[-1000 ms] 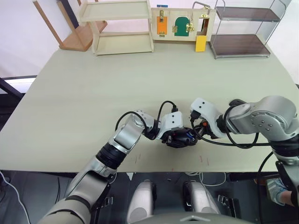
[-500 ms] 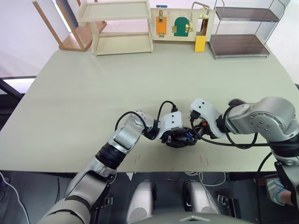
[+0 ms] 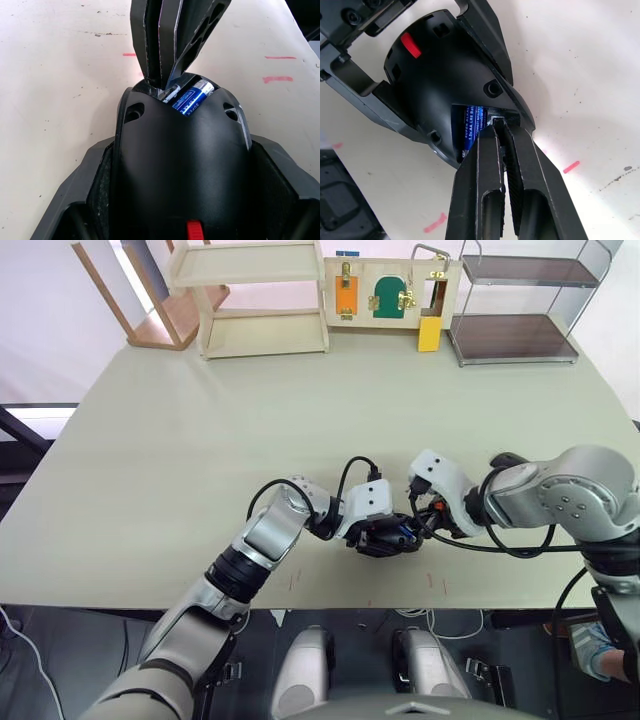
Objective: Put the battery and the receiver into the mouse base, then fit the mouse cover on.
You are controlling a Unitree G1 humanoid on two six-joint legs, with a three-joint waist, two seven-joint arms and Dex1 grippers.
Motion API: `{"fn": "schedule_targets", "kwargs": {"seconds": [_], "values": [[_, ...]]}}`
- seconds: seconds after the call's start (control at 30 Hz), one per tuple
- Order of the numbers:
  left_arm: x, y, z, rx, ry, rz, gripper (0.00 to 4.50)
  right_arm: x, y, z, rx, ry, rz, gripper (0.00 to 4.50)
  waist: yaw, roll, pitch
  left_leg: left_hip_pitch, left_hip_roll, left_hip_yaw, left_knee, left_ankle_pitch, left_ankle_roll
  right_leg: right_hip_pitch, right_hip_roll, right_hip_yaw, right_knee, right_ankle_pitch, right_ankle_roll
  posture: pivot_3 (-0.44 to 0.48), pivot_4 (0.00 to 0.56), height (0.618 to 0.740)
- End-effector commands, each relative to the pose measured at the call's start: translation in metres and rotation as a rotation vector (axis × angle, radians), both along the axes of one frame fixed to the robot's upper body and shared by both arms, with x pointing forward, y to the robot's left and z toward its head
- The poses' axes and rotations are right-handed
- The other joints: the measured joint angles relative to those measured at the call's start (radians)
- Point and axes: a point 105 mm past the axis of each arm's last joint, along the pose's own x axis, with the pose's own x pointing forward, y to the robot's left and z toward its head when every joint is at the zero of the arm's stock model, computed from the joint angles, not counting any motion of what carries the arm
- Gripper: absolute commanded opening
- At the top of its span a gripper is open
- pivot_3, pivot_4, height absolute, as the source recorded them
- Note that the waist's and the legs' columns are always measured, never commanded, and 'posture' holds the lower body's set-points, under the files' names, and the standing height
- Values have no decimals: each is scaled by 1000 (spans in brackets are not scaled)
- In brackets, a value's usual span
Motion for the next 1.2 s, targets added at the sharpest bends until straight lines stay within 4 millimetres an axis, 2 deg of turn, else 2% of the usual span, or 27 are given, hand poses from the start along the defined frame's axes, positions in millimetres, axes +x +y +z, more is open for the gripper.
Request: {"fn": "schedule_targets", "kwargs": {"seconds": [0.03,0.23,0.53,1.2], "values": [[-13,4,-29,73,108,5,2956,7,-10,1,-63,-58,-43,0,0,0,0,0,0,0,0,0,0,0,0,0,0,0,0,0,150,740],[-13,4,-29,72,109,7,2956,7,-5,4,-45,-87,-20,0,0,0,0,0,0,0,0,0,0,0,0,0,0,0,0,0,150,740],[-12,5,-30,71,111,10,2956,5,-6,-2,48,38,-60,0,-1,0,0,1,0,0,0,0,0,0,0,0,0,0,0,0,150,740],[-12,4,-30,68,114,15,2956,-6,4,0,70,69,-15,0,-1,0,-1,1,0,0,0,0,0,0,0,0,0,0,0,0,150,740]]}}
